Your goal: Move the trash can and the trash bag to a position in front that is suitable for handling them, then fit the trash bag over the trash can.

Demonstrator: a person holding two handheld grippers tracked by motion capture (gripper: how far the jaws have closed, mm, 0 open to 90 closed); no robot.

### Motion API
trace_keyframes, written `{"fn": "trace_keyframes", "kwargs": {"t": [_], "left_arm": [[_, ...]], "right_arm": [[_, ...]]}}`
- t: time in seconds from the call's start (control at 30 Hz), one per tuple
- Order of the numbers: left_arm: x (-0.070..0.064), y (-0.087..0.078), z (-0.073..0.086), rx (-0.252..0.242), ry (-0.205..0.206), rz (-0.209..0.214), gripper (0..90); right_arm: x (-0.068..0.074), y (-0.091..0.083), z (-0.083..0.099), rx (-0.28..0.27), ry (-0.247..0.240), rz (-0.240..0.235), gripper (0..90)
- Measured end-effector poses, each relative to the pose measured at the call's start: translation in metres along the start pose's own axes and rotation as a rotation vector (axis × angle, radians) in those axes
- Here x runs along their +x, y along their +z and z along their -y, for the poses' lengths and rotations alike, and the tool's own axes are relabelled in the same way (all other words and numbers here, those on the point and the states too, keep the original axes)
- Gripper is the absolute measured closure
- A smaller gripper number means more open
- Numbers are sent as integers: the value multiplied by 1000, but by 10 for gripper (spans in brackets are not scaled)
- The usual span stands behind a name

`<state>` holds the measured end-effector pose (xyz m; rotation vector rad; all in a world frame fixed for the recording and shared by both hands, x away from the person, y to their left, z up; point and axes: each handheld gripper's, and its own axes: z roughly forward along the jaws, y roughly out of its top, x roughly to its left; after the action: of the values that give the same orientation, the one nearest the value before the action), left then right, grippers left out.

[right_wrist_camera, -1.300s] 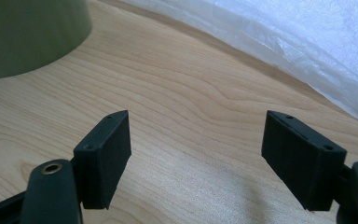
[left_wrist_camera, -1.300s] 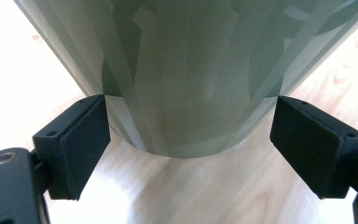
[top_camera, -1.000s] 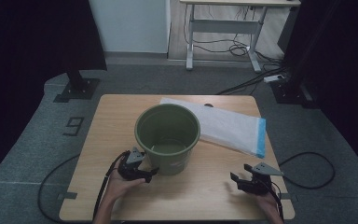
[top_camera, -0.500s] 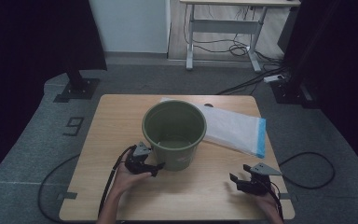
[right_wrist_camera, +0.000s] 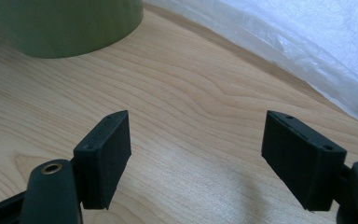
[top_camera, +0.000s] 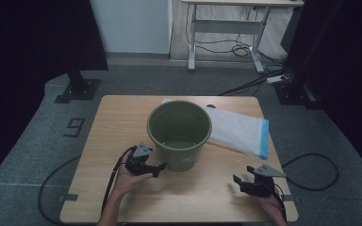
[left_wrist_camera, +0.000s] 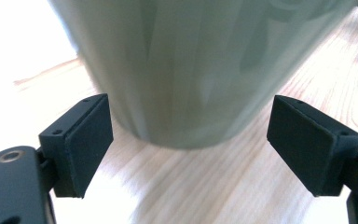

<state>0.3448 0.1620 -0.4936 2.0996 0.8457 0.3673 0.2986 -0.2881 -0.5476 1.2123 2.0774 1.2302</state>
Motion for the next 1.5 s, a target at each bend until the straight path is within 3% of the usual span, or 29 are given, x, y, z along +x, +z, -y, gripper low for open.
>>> {"fn": "trace_keyframes", "kwargs": {"t": [0.1, 0.3, 0.57, 1.0, 1.2, 1.37, 1.43, 1.5], "left_arm": [[0, -12, 10, 13, 8, -32, 138], [6, -32, 37, 24, -29, -68, 137], [-3, -48, 55, 48, -3, -93, 136], [1, -54, 65, 35, -36, -101, 136], [2, -56, 67, 31, -44, -107, 136], [2, -53, 69, 58, -38, -119, 137], [2, -53, 69, 44, -45, -116, 140], [2, -54, 69, 41, -42, -111, 140]], "right_arm": [[-1, -1, 0, -13, 1, -4, 230], [0, 0, 0, -14, -5, -8, 229], [-3, 2, 1, -6, -4, -4, 229], [-4, 2, -1, -9, 4, 2, 200], [-5, 8, -8, -1, -7, 56, 176], [-6, 20, -22, 8, -44, 82, 176], [-6, 29, -35, 16, -83, 97, 177], [-7, 37, -45, 19, -80, 90, 177]]}}
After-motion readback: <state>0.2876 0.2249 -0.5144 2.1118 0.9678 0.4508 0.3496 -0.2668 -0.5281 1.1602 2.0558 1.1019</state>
